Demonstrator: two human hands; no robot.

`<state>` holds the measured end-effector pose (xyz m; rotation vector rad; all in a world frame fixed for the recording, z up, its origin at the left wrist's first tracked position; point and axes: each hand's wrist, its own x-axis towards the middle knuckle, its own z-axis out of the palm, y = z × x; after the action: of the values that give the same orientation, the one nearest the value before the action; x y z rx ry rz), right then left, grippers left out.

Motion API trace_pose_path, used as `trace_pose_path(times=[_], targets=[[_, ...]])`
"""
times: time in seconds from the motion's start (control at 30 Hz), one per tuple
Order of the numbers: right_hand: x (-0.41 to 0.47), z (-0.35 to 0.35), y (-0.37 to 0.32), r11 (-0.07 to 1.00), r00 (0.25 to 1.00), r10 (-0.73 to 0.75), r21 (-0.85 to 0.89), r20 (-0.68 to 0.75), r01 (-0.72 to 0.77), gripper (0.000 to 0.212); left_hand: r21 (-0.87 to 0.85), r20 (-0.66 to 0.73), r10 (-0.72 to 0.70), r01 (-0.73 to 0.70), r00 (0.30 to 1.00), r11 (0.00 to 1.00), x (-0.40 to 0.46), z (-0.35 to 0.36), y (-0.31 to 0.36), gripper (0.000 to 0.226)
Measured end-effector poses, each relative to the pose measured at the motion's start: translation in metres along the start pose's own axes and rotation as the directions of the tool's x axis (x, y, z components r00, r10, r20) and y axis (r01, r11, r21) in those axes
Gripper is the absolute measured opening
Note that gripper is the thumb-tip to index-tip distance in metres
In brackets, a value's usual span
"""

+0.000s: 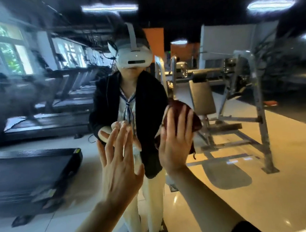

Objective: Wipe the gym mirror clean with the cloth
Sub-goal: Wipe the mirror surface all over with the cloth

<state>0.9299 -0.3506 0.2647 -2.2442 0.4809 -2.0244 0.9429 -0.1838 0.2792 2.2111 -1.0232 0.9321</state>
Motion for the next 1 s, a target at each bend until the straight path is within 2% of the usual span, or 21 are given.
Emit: trace_pose_path(times=[0.1,0.17,0.27,0.37,0.43,0.5,0.57,0.63,0.7,0.73,0.83,0.93,1.0], targets=[[0.006,-0.002,0.006,0.936,0.934,-0.342,-0.05,0.102,0.348,0.047,0.006,0.015,0.043,-0.044,0.999,0.999,0.007,0.013,0.02,0.108],[0.01,-0.01,0.037,0.919,0.92,-0.381,-0.067,0.094,0.388,0.045,-0.013,0.001,0.055,-0.055,0.998,0.998,0.013,0.024,0.032,0.109],[0.005,-0.025,0.098,0.97,0.975,-0.216,-0.101,0.048,0.22,0.046,-0.018,0.022,0.1,-0.1,0.995,0.995,0.018,0.044,0.052,0.109],[-0.008,-0.039,0.15,0.993,0.999,0.032,-0.113,-0.017,-0.034,0.046,-0.019,0.043,0.147,-0.146,0.988,0.989,0.019,0.057,0.068,0.112],[-0.01,-0.04,0.148,0.977,0.977,0.201,-0.056,-0.07,-0.205,0.046,-0.011,0.049,0.163,-0.163,0.985,0.987,0.018,0.064,0.075,0.116],[0.0,-0.035,0.124,0.968,0.964,0.251,-0.002,-0.09,-0.252,0.048,-0.015,0.041,0.176,-0.175,0.984,0.984,0.019,0.069,0.084,0.115],[0.017,-0.035,0.103,0.997,0.997,0.072,-0.016,0.0,-0.072,0.048,-0.002,0.024,0.183,-0.183,0.983,0.983,0.023,0.074,0.093,0.109],[0.035,-0.039,0.11,0.975,0.975,-0.207,-0.068,0.078,0.212,0.048,0.019,0.011,0.189,-0.189,0.982,0.982,0.027,0.079,0.1,0.105],[0.047,-0.043,0.133,0.942,0.948,-0.31,-0.115,0.071,0.317,0.047,0.031,0.006,0.205,-0.205,0.979,0.978,0.029,0.084,0.106,0.107],[0.047,-0.045,0.147,0.95,0.959,-0.279,-0.131,0.04,0.282,0.047,0.029,0.002,0.213,-0.213,0.977,0.977,0.03,0.087,0.108,0.11],[0.027,-0.051,0.188,0.994,0.997,0.005,-0.106,-0.075,-0.013,0.048,0.009,0.004,0.224,-0.224,0.975,0.974,0.028,0.095,0.116,0.115],[0.003,-0.053,0.208,0.977,0.97,0.207,-0.019,-0.127,-0.211,0.048,-0.001,0.007,0.261,-0.261,0.965,0.965,0.025,0.099,0.123,0.116],[0.005,-0.05,0.193,0.955,0.942,0.296,0.03,-0.158,-0.295,0.049,-0.01,-0.001,0.281,-0.281,0.96,0.96,0.024,0.099,0.127,0.117]])
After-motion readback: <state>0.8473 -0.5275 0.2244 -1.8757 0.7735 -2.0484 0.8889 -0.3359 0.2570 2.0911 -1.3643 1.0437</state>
